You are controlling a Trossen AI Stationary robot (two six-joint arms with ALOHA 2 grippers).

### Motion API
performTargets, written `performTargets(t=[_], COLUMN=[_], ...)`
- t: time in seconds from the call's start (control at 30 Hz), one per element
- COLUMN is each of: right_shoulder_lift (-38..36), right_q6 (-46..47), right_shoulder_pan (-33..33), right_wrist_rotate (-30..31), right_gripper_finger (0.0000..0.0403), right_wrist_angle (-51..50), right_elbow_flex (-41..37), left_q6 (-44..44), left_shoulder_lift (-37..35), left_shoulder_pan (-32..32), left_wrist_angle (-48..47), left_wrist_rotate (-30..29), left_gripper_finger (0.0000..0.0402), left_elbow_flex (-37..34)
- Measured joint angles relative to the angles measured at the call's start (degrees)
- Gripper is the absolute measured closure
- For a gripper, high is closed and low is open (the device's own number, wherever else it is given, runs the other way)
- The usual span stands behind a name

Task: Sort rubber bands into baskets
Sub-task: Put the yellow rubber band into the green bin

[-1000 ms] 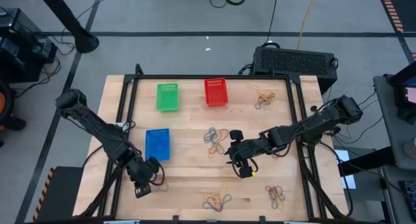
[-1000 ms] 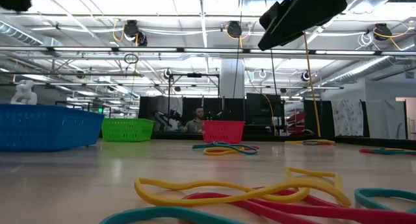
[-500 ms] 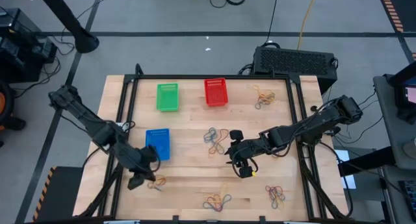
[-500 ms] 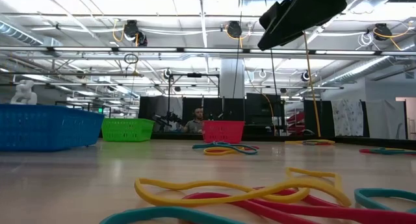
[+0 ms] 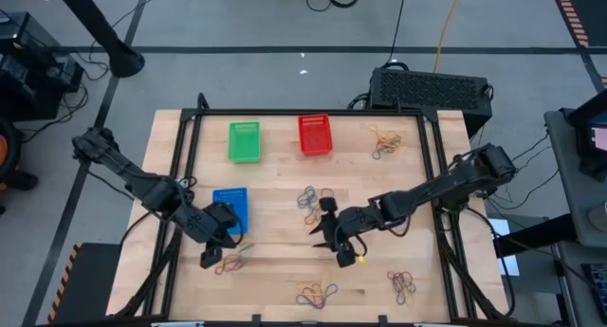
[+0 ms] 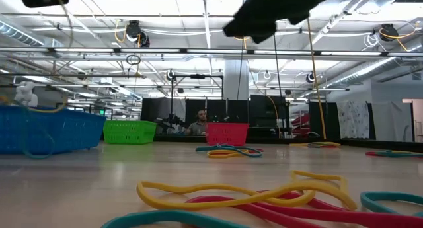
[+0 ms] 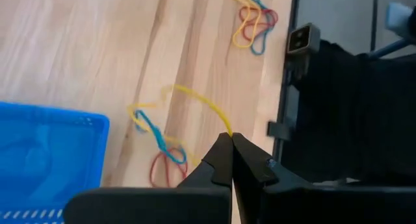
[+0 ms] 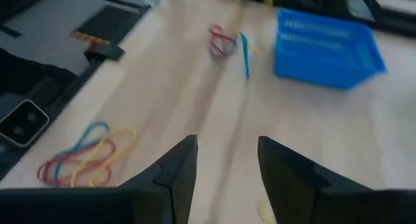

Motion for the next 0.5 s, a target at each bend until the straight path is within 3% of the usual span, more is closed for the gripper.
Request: performTargets(t=[0.3,0.5], right_shoulder_lift=[14.8,21.6], right_q6=[-9.4,-11.4], right_shoulder_pan=[-0.5,-1.3], right_wrist_rotate=[-4.6,-4.6], right_gripper_finger=[0.0248,0.0248], right_wrist_angle=[31.1,35.7], right_elbow_flex=[0.0,3.6], left_q6=[4.4,11.0], left_shoulder_lift=[0.5,0.5], left_shoulder_pan=[1.2,2.2], left_wrist_angle=[2.8,11.9], left_wrist_rotate=[-0.6,-0.7], left_gripper_finger=[0.04,0.04], left_elbow_flex=[0.0,0.0])
